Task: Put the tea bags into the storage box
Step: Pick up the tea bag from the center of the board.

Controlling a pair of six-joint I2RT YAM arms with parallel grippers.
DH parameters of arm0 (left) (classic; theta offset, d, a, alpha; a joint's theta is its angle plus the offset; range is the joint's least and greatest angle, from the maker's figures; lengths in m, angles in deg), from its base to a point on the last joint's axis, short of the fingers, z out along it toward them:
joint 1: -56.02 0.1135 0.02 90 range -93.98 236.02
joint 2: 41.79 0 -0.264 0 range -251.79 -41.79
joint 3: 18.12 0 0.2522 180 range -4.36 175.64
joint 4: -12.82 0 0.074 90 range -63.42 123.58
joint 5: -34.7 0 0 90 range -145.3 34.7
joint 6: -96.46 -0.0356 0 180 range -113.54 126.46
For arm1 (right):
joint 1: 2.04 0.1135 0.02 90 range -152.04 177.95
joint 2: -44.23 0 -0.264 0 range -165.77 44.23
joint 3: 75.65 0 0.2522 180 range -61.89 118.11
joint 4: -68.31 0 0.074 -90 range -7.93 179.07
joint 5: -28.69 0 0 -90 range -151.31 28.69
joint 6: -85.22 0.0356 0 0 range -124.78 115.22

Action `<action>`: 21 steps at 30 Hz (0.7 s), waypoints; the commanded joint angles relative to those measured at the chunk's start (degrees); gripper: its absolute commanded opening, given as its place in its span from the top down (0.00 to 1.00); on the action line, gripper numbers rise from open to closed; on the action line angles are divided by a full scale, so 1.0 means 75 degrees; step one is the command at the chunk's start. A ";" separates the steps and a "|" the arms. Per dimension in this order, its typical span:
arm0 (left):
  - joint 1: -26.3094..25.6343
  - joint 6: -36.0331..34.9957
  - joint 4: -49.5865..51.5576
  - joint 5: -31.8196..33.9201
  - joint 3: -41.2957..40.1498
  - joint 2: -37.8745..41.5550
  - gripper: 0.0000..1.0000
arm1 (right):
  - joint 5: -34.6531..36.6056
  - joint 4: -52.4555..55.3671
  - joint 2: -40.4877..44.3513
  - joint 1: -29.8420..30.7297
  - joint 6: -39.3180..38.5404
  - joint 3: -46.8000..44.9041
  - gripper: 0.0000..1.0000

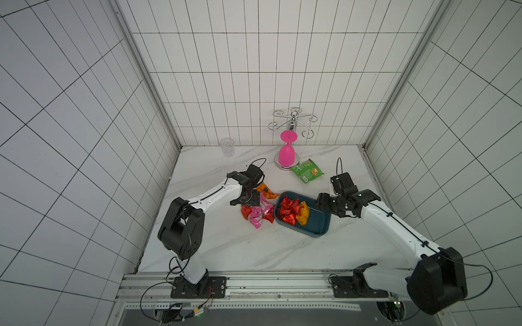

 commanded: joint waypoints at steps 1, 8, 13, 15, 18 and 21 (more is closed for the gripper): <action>-0.0034 0.0080 -0.0330 -0.0103 -0.0297 0.0135 0.17 | 0.0016 -0.0019 0.0184 0.0003 0.0085 0.0179 0.33; -0.0123 0.0092 -0.0767 -0.0214 -0.0538 -0.0189 0.28 | 0.0139 0.0045 0.0541 0.0005 0.0137 -0.0110 0.33; -0.0111 0.0016 -0.1042 0.0030 -0.0562 -0.0551 0.38 | 0.0235 0.0277 0.0717 0.0005 0.0070 -0.0121 0.33; -0.0102 -0.0024 -0.1134 0.0109 -0.0521 -0.0707 0.38 | 0.0280 0.0330 0.0789 0.0005 0.0033 -0.0131 0.33; -0.0077 -0.0045 -0.1169 0.0188 -0.0414 -0.0950 0.40 | 0.0320 0.0447 0.0871 0.0005 -0.0057 -0.0115 0.33; -0.0062 -0.0015 -0.1170 0.0218 -0.0366 -0.1096 0.57 | 0.0356 0.0509 0.0891 0.0005 -0.0155 -0.0116 0.33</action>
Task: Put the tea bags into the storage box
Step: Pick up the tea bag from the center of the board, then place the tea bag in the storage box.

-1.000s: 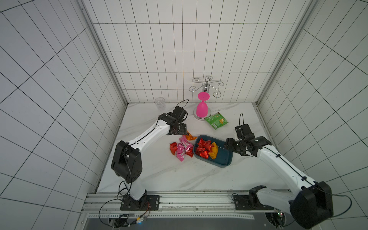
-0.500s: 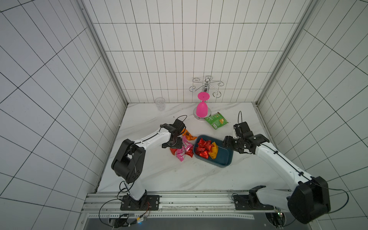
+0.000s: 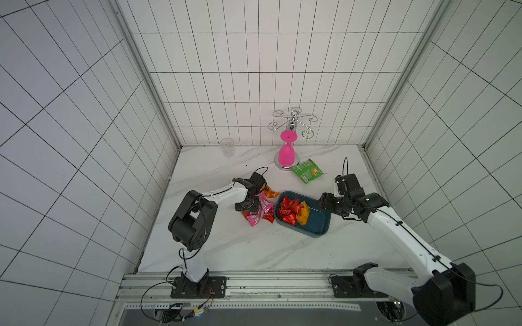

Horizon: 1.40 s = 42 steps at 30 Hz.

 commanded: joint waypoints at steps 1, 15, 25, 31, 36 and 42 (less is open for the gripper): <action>0.0044 -0.0052 -0.0203 0.0148 0.0121 -0.0138 0.61 | 0.0184 0.0235 0.0113 0.0004 -0.0190 -0.0109 0.33; 0.0008 -0.0352 0.0638 0.0231 0.0760 0.1058 0.70 | 0.0078 0.0095 -0.0019 -0.0007 -0.0167 -0.0137 0.33; -0.1272 -0.0374 0.0874 -0.0853 0.2429 0.1016 0.68 | 0.0061 0.0000 0.0216 -0.0089 0.0048 -0.0650 0.33; -0.2245 -0.0398 0.0972 -0.0911 0.3192 0.0192 0.68 | 0.0087 0.0012 0.0550 -0.0134 0.0151 -0.0834 0.33; -0.2436 -0.0522 0.0931 -0.1128 0.3256 -0.0340 0.68 | 0.0137 0.0076 0.0697 -0.0136 0.0192 -0.0782 0.33; -0.2436 -0.0682 0.0879 -0.1422 0.3504 -0.0838 0.67 | 0.0257 0.0199 0.0834 -0.0139 0.0245 -0.0782 0.33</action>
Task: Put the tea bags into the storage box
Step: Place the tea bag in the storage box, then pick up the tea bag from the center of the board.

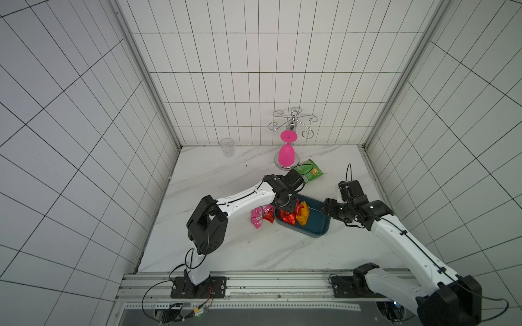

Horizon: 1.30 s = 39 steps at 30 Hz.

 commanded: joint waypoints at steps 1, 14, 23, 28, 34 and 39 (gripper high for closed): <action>0.0004 -0.0172 -0.0050 -0.0294 0.0394 -0.0216 0.67 | 0.0214 0.0168 0.0200 -0.0081 0.0128 -0.0135 0.33; 0.0378 0.0060 0.0209 0.0718 0.0455 0.0556 0.30 | 0.0148 0.0106 -0.0165 -0.0082 0.0047 0.0156 0.33; 0.1743 0.0209 0.0185 0.1274 -0.1090 0.1853 0.28 | -0.0226 -0.0197 -0.0736 -0.0069 -0.0037 0.0483 0.33; 0.1785 0.0028 0.0245 0.1523 -0.1958 0.2255 0.25 | -0.0402 -0.0332 -0.0998 -0.0069 -0.0046 0.0553 0.33; 0.1767 0.0159 -0.0072 0.1223 -0.2813 0.2309 0.23 | -0.0498 -0.0345 -0.1086 -0.0059 -0.0004 0.0534 0.33; 0.1658 0.0193 -0.0503 0.0936 -0.2879 0.1983 0.23 | -0.0522 -0.0333 -0.0973 -0.0063 0.0034 0.0467 0.33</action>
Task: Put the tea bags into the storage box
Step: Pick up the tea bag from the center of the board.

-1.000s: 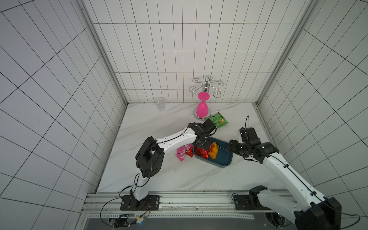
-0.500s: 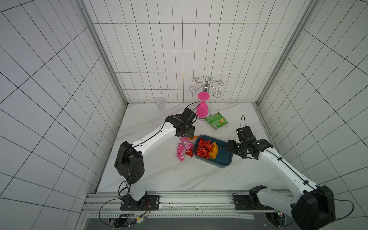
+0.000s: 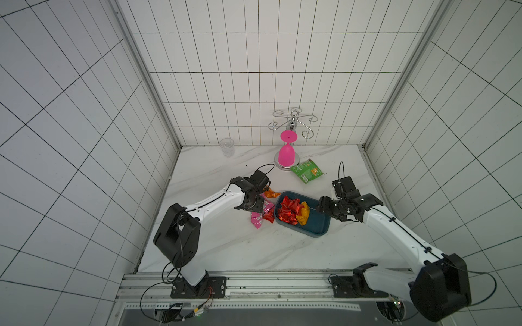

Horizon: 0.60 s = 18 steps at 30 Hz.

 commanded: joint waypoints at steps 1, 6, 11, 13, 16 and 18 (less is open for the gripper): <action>-0.0181 0.0020 -0.0673 -0.0257 0.0010 -0.0236 0.23 | -0.0062 -0.0004 0.0110 -0.0059 0.0003 0.0224 0.33; -0.0558 -0.0019 -0.1037 -0.0251 -0.0008 -0.0847 0.23 | -0.0053 0.0031 0.0338 -0.0066 0.0073 0.0116 0.33; -0.0574 0.0123 -0.1275 0.0049 -0.0374 -0.1378 0.24 | 0.0215 0.0164 0.0744 -0.0061 0.0119 -0.0070 0.32; -0.0562 0.0123 -0.1369 0.0107 -0.0493 -0.1444 0.26 | 0.0319 0.0227 0.0884 -0.0058 0.0121 -0.0127 0.32; -0.0567 0.0088 -0.1372 0.0101 -0.0505 -0.1533 0.38 | 0.0406 0.0274 0.1008 -0.0065 0.0109 -0.0210 0.32; -0.0558 0.0087 -0.1398 0.0080 -0.0495 -0.1517 0.51 | 0.0410 0.0289 0.1011 -0.0064 0.0109 -0.0236 0.32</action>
